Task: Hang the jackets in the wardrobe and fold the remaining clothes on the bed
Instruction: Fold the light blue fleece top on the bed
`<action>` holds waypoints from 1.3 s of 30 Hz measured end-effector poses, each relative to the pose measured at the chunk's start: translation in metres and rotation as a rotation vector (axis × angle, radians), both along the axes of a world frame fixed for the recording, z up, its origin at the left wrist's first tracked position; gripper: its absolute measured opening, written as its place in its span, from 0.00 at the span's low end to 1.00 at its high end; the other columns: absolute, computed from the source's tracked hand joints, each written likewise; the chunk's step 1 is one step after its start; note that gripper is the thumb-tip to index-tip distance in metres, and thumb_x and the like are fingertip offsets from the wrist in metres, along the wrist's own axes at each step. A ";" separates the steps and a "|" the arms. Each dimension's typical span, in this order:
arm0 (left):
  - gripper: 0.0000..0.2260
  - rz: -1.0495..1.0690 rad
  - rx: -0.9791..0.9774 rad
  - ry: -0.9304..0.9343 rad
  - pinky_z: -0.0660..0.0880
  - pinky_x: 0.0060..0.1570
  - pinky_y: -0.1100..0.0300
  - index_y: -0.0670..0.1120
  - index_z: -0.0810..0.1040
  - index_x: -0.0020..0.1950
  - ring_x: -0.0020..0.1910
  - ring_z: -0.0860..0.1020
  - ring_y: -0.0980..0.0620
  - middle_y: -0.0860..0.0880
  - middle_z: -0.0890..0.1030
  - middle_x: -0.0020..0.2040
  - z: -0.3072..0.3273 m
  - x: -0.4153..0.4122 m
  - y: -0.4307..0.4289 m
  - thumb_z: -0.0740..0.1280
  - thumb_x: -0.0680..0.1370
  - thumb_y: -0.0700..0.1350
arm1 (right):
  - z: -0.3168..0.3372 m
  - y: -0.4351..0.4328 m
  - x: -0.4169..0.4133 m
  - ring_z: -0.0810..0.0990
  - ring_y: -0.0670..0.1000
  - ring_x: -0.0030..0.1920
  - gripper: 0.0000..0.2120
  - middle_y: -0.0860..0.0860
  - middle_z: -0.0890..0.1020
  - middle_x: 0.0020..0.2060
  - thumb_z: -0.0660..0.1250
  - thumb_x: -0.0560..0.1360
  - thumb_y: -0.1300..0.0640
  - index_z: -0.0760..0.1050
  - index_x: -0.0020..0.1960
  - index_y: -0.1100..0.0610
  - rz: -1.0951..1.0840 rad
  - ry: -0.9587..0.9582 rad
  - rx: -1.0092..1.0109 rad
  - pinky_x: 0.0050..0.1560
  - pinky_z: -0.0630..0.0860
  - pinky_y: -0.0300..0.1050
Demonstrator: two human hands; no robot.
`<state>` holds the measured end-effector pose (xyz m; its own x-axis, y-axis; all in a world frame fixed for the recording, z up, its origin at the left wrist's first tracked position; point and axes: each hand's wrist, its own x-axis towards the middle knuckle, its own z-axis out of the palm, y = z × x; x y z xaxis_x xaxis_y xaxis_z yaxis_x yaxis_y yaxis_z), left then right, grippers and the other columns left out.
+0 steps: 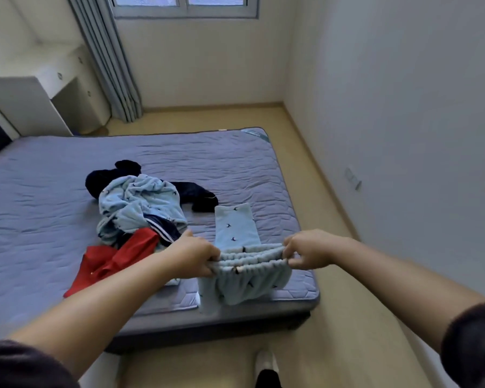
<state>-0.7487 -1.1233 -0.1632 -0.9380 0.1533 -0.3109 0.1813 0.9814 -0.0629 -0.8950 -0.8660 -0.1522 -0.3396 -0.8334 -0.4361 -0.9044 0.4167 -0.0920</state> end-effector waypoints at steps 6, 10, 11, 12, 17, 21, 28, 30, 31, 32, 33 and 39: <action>0.06 0.120 0.084 -0.017 0.61 0.49 0.56 0.52 0.75 0.48 0.45 0.76 0.50 0.54 0.77 0.39 -0.034 -0.065 -0.026 0.63 0.76 0.52 | -0.037 -0.029 -0.067 0.72 0.49 0.38 0.09 0.45 0.75 0.42 0.59 0.74 0.50 0.75 0.38 0.49 -0.090 -0.125 -0.002 0.32 0.64 0.42; 0.07 0.212 0.129 -0.049 0.60 0.50 0.55 0.54 0.76 0.53 0.50 0.77 0.51 0.56 0.80 0.46 -0.069 -0.130 -0.055 0.62 0.77 0.52 | -0.074 -0.066 -0.141 0.76 0.52 0.40 0.09 0.49 0.79 0.43 0.59 0.74 0.51 0.76 0.38 0.50 -0.131 -0.210 0.009 0.37 0.70 0.46; 0.07 0.235 0.135 -0.053 0.59 0.50 0.55 0.54 0.75 0.54 0.50 0.77 0.51 0.56 0.80 0.47 -0.081 -0.147 -0.063 0.62 0.77 0.52 | -0.086 -0.076 -0.160 0.76 0.52 0.41 0.10 0.49 0.80 0.43 0.59 0.74 0.51 0.76 0.39 0.51 -0.133 -0.232 0.012 0.38 0.72 0.47; 0.07 0.252 0.134 -0.053 0.59 0.49 0.55 0.54 0.74 0.54 0.51 0.77 0.52 0.56 0.80 0.48 -0.093 -0.163 -0.073 0.62 0.77 0.51 | -0.099 -0.087 -0.178 0.77 0.52 0.42 0.10 0.50 0.80 0.44 0.59 0.74 0.51 0.77 0.40 0.52 -0.134 -0.250 0.013 0.40 0.73 0.49; 0.08 0.310 0.088 0.070 0.61 0.46 0.55 0.54 0.70 0.55 0.50 0.72 0.51 0.57 0.76 0.47 -0.180 -0.240 -0.132 0.61 0.77 0.50 | -0.183 -0.150 -0.264 0.74 0.49 0.43 0.08 0.45 0.76 0.44 0.59 0.74 0.50 0.74 0.41 0.52 -0.143 -0.245 -0.070 0.38 0.70 0.45; 0.05 0.360 0.067 0.046 0.60 0.44 0.56 0.55 0.65 0.49 0.47 0.66 0.52 0.58 0.76 0.54 -0.266 -0.305 -0.175 0.60 0.77 0.48 | -0.268 -0.199 -0.322 0.73 0.49 0.42 0.09 0.45 0.74 0.44 0.58 0.75 0.48 0.70 0.39 0.51 -0.197 -0.235 -0.132 0.41 0.72 0.49; 0.11 0.519 0.210 0.050 0.69 0.49 0.54 0.53 0.72 0.60 0.57 0.73 0.45 0.49 0.76 0.59 -0.392 -0.412 -0.228 0.61 0.78 0.45 | -0.404 -0.267 -0.400 0.72 0.55 0.54 0.04 0.49 0.72 0.51 0.58 0.77 0.49 0.71 0.47 0.48 -0.348 -0.098 -0.153 0.44 0.69 0.48; 0.22 0.661 0.399 0.077 0.72 0.57 0.49 0.53 0.64 0.72 0.64 0.71 0.44 0.49 0.66 0.71 -0.426 -0.430 -0.234 0.62 0.78 0.45 | -0.440 -0.280 -0.411 0.68 0.59 0.63 0.18 0.51 0.66 0.67 0.59 0.77 0.51 0.68 0.67 0.47 -0.474 -0.021 -0.161 0.54 0.70 0.52; 0.27 0.746 0.498 0.076 0.70 0.62 0.49 0.52 0.58 0.76 0.68 0.68 0.44 0.49 0.59 0.75 -0.443 -0.430 -0.233 0.63 0.78 0.45 | -0.458 -0.283 -0.410 0.66 0.61 0.67 0.24 0.52 0.60 0.73 0.59 0.78 0.52 0.61 0.73 0.46 -0.583 -0.042 -0.153 0.60 0.69 0.54; 0.30 0.834 0.576 0.066 0.66 0.66 0.50 0.49 0.54 0.77 0.71 0.64 0.45 0.48 0.55 0.77 -0.462 -0.423 -0.230 0.64 0.78 0.45 | -0.476 -0.282 -0.402 0.64 0.62 0.69 0.28 0.52 0.55 0.75 0.60 0.77 0.53 0.56 0.75 0.45 -0.681 -0.095 -0.145 0.64 0.67 0.55; 0.32 0.913 0.630 0.049 0.63 0.68 0.52 0.47 0.53 0.78 0.72 0.62 0.45 0.46 0.55 0.77 -0.483 -0.410 -0.224 0.65 0.77 0.45 | -0.495 -0.277 -0.388 0.63 0.62 0.71 0.31 0.53 0.53 0.76 0.60 0.77 0.54 0.53 0.77 0.46 -0.760 -0.162 -0.127 0.67 0.66 0.55; 0.27 1.338 1.011 -0.030 0.73 0.59 0.49 0.45 0.66 0.68 0.60 0.75 0.46 0.47 0.75 0.62 -0.554 -0.332 -0.196 0.71 0.73 0.51 | -0.559 -0.253 -0.323 0.73 0.59 0.61 0.24 0.58 0.74 0.63 0.64 0.75 0.55 0.65 0.69 0.58 -1.242 -0.376 -0.375 0.57 0.70 0.50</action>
